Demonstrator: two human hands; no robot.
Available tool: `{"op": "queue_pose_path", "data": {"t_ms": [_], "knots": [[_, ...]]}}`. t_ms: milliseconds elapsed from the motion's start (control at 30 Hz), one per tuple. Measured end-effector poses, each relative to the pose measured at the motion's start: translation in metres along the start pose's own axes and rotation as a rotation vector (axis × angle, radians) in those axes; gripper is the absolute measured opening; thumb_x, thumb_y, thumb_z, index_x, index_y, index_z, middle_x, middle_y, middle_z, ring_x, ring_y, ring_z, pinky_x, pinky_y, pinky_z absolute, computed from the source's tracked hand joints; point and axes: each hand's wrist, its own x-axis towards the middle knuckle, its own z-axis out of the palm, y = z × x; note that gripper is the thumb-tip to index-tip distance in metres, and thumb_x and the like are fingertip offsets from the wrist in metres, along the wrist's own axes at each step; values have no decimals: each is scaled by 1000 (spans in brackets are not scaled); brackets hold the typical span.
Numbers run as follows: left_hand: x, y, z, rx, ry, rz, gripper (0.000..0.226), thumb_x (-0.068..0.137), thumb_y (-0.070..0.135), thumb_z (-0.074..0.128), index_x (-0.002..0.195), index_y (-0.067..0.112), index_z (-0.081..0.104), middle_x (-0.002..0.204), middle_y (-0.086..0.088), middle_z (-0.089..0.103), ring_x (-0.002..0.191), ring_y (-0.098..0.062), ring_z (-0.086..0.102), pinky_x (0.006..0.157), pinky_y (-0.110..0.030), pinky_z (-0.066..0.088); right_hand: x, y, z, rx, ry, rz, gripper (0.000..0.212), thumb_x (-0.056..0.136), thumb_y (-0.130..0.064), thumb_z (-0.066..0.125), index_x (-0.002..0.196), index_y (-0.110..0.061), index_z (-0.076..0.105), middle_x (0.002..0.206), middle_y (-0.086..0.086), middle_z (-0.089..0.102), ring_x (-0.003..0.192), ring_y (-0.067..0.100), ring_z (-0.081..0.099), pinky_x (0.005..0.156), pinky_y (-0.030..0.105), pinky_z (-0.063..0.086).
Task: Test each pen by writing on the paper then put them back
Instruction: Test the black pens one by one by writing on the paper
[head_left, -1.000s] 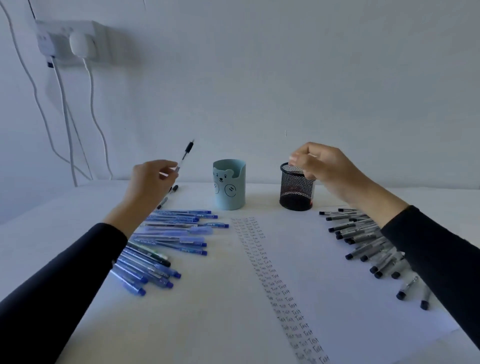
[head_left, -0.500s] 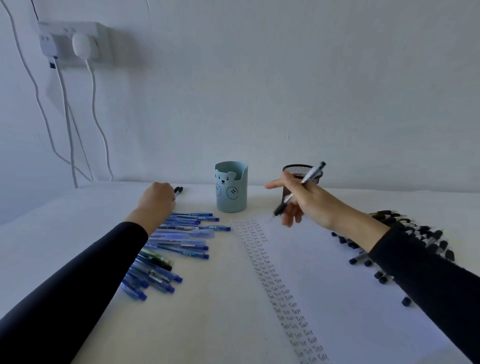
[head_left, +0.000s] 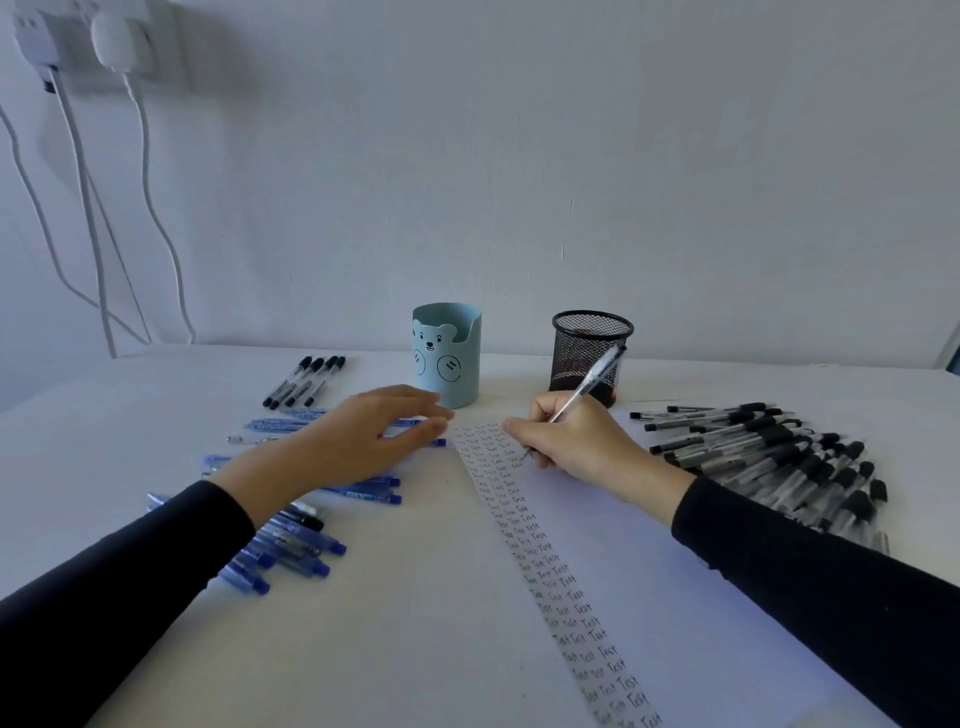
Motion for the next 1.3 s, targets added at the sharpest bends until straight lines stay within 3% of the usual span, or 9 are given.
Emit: {"op": "queue_pose_path", "data": {"t_ms": [200,367,567,900,1067,1300], "knots": [[4,-4,11,35,-29,7,78,69,93,26,123,47,59,132,26,55,121,3,49,110,-33,38,-4,7,12,-8,119,-42,38,86,-22,66,53,-11,52,46,1,58,42,10,51,50,21,43],[4,-5,11,35,-59,-16,84,60,98,28,125,51,55,137,27,50,124,1,48,111,-33,37,-3,6,11,56,71,-25,32,86,-15,67,57,-8,53,47,3,58,42,8,54,48,17,43],[2,-2,11,31,-55,-25,76,65,92,35,125,52,55,138,27,50,126,0,47,111,-32,36,-2,10,11,54,50,-28,33,84,-19,69,56,-12,52,48,2,57,45,9,57,56,24,46],[1,-2,11,28,-70,-45,79,62,95,31,126,53,53,139,27,48,127,2,44,112,-31,33,0,13,13,56,79,-63,41,84,-14,69,50,-14,46,43,1,53,41,8,53,50,17,44],[0,0,9,37,-86,-37,88,58,97,25,128,52,53,142,27,45,129,1,41,114,-30,31,0,12,12,79,98,-68,33,82,-10,68,55,-6,49,51,12,51,41,9,53,47,19,43],[0,1,9,30,-88,-47,88,58,98,26,128,51,53,141,27,45,130,1,42,113,-30,31,0,12,12,61,102,-78,38,82,-8,66,51,-8,45,53,14,49,40,12,51,47,20,43]]}}
